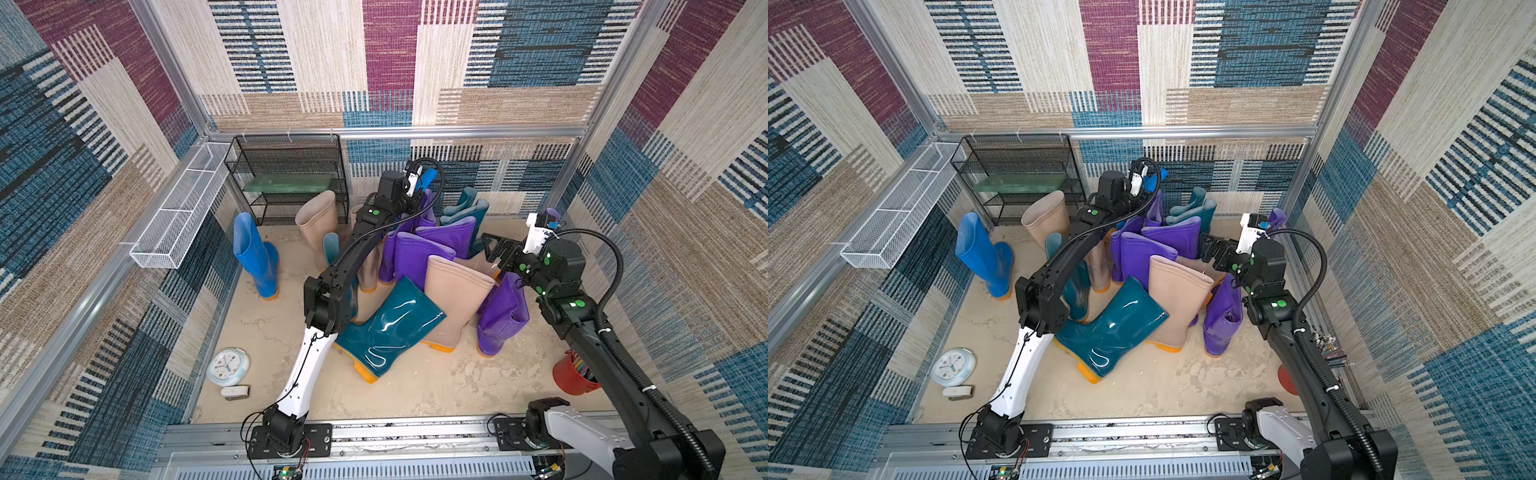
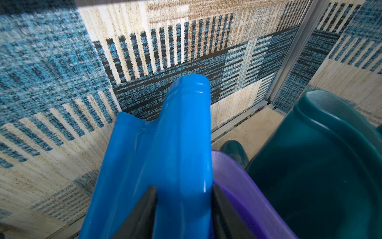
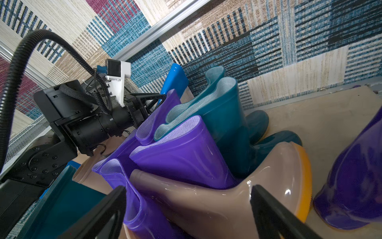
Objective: Match and arrange rain boots in pairs
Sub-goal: Pick up the rain boot at the center of the board, then place the rain boot at the center of the board.
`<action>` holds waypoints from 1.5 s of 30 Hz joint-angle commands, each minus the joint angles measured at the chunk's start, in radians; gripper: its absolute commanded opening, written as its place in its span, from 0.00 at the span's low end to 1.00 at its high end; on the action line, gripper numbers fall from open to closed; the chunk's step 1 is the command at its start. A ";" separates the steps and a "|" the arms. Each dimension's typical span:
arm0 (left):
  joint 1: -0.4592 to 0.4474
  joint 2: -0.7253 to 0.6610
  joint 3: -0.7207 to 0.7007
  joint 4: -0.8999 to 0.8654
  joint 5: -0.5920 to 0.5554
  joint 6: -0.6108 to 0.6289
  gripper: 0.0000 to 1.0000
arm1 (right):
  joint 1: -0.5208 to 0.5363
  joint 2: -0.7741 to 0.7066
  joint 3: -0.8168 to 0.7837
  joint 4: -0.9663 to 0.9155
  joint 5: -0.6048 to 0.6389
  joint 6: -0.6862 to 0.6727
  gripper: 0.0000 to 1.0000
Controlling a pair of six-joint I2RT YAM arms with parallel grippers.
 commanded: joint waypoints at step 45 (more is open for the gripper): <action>-0.107 -0.775 -0.409 0.065 -0.223 -0.095 0.00 | 0.544 0.453 0.569 0.064 0.145 -0.111 0.95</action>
